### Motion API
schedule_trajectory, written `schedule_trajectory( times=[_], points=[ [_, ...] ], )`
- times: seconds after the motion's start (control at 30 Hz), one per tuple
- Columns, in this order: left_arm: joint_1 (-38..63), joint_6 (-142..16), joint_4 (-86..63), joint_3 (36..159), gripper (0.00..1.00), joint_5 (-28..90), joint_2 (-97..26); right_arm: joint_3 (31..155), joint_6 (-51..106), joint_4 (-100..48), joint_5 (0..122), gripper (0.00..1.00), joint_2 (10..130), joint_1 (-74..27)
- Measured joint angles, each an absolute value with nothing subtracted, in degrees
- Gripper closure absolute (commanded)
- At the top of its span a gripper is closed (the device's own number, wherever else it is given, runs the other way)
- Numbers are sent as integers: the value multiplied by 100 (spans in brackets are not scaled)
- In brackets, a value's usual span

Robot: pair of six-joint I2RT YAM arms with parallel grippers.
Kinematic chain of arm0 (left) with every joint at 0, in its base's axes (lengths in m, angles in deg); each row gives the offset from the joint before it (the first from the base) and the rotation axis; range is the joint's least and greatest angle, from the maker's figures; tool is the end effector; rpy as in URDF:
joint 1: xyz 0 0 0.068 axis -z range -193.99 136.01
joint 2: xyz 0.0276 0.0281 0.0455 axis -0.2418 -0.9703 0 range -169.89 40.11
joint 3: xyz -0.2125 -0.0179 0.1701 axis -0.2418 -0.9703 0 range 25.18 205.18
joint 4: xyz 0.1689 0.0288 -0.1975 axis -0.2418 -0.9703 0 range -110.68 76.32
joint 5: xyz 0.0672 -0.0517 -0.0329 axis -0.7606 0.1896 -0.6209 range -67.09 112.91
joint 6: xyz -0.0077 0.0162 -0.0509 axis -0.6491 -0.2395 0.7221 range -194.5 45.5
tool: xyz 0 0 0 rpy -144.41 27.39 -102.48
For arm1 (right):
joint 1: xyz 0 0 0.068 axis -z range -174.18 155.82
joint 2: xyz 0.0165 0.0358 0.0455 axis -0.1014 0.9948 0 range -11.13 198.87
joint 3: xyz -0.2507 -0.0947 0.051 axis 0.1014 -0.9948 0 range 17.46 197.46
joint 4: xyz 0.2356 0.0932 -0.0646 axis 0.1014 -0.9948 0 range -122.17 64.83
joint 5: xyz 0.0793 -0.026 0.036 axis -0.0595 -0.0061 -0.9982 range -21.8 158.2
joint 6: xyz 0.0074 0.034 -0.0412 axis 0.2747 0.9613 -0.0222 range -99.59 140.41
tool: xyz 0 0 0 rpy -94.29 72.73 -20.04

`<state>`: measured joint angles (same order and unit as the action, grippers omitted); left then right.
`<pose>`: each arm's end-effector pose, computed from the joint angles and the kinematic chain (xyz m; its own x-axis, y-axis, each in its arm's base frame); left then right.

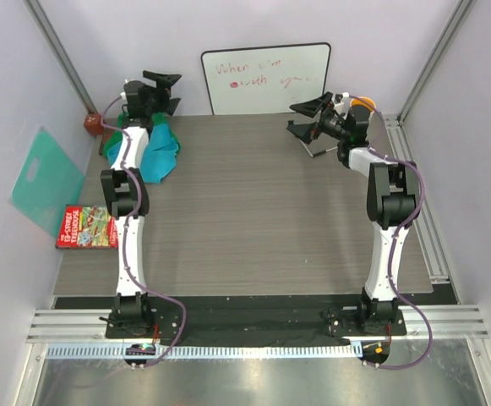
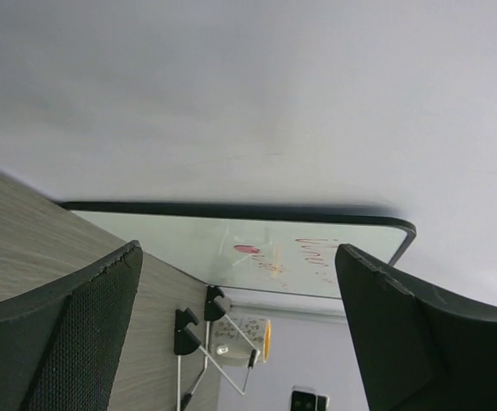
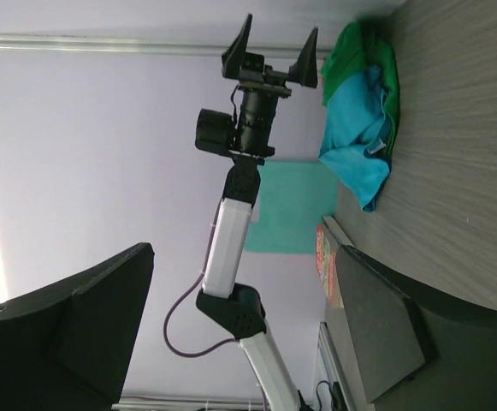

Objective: Fold and stack the t-shirts

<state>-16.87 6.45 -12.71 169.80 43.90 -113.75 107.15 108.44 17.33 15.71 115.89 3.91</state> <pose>0.6145 0.0181 0.2341 -0.3259 -0.9396 -0.1048 -0.0937 0.1424 -0.9854 0.5043 0.0452 0.2320 -0.8063 0.5820 -0.1055 -0.1177 0.0169 0.9929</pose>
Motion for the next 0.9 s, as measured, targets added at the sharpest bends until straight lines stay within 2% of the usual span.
schedule_trajectory(
  times=[0.4, 0.9],
  points=[
    [-1180, 1366, -132, 17054, 6, 4058, -11978, 10385, 10776, 1591, 1385, 7, 11390, 343],
    [-1064, 1495, 211, 17057, 6, 3269, -12120, 10092, 11001, 1768, 1219, 7, 11252, 668]
  ],
)
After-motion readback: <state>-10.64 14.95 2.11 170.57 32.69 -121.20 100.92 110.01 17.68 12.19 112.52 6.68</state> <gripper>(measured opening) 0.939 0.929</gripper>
